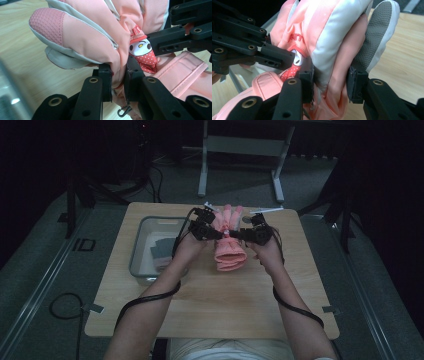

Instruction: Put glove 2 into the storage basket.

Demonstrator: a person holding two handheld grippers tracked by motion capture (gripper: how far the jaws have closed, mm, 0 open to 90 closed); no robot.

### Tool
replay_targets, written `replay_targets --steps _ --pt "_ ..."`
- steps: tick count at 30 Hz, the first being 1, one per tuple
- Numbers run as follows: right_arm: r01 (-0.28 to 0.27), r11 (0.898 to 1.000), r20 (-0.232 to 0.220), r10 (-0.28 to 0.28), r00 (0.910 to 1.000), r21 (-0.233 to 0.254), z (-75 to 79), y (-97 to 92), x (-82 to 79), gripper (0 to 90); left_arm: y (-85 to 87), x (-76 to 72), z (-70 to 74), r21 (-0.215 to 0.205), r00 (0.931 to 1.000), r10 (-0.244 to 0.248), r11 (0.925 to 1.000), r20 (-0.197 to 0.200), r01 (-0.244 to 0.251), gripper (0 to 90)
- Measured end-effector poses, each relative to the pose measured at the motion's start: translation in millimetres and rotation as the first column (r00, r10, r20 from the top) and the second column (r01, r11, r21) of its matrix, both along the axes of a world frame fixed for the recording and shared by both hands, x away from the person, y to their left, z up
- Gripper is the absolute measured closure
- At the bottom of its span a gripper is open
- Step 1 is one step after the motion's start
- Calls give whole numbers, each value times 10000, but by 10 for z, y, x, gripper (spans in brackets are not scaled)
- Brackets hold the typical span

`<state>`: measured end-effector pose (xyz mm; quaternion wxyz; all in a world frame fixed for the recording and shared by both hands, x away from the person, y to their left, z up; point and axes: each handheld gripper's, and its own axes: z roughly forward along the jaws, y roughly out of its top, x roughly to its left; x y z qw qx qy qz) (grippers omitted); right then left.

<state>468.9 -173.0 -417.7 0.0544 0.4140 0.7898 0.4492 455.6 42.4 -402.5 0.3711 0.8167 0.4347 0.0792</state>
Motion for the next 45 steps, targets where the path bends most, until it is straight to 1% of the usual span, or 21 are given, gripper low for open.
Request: replay_targets --steps 4,9,10,11,12,13,18,20,25,29,32,35,36,37,40,41,45 --pt "-285 9996 136 284 9995 79 83 169 29 629 167 -42 83 9 9994 292 9996 186 -292 781" --pt "-608 9981 216 607 9979 19 147 388 53 628 380 -77 132 -3 9981 598 9982 168 -598 781" --pt "-608 9981 216 607 9979 19 147 388 53 628 380 -77 132 -3 9981 598 9982 168 -598 781" --pt "-682 9977 221 681 9974 35 155 429 62 628 460 -88 156 18 9969 759 9971 187 -759 781" --pt "-753 9971 230 752 9969 65 174 519 74 628 479 -90 161 16 9966 797 9968 200 -798 781" --pt "-792 9968 235 790 9966 71 178 541 79 628 519 -92 173 39 9960 868 9962 195 -869 781" --pt "-1061 9943 266 1059 9940 59 223 772 122 627 730 -114 221 89 9924 1210 9926 226 -1213 781" --pt "-1201 9928 337 1200 9922 11 239 865 135 627 813 -129 235 144 9905 1354 9906 256 -1358 781" --pt "-1492 9888 318 1492 9883 -27 251 1118 162 625 1041 -169 242 155 9843 1753 9843 220 -1757 781" --pt "-1728 9849 306 1729 9845 -71 246 1321 183 625 1224 -197 232 149 9791 2028 9791 135 -2030 781" --pt "-1888 9820 282 1889 9816 -76 231 1459 190 625 1342 -221 223 236 9751 2212 9749 122 -2215 781" --pt "-2005 9797 293 2007 9792 -72 219 1589 191 624 1461 -241 210 133 9683 2497 9682 51 -2498 781" --pt "-2038 9790 330 2040 9784 -88 215 1632 192 624 1500 -246 200 115 9672 2540 9671 22 -2540 781" --pt "-2058 9785 314 2061 9780 -100 207 1674 192 624 1531 -250 185 98 9653 2611 9652 29 -2612 781" --pt "-2189 9756 249 2192 9754 -164 159 1774 210 623 1612 -247 125 83 9624 2716 9624 -43 -2716 781" --pt "-2241 9745 221 2244 9743 -139 138 1798 229 623 1629 -240 99 46 9602 2791 9603 -77 -2790 781" --pt "-2266 9736 -4 2266 9740 -284 47 1880 282 623 1678 -202 -19 87 9564 2910 9567 -262 -2909 781"
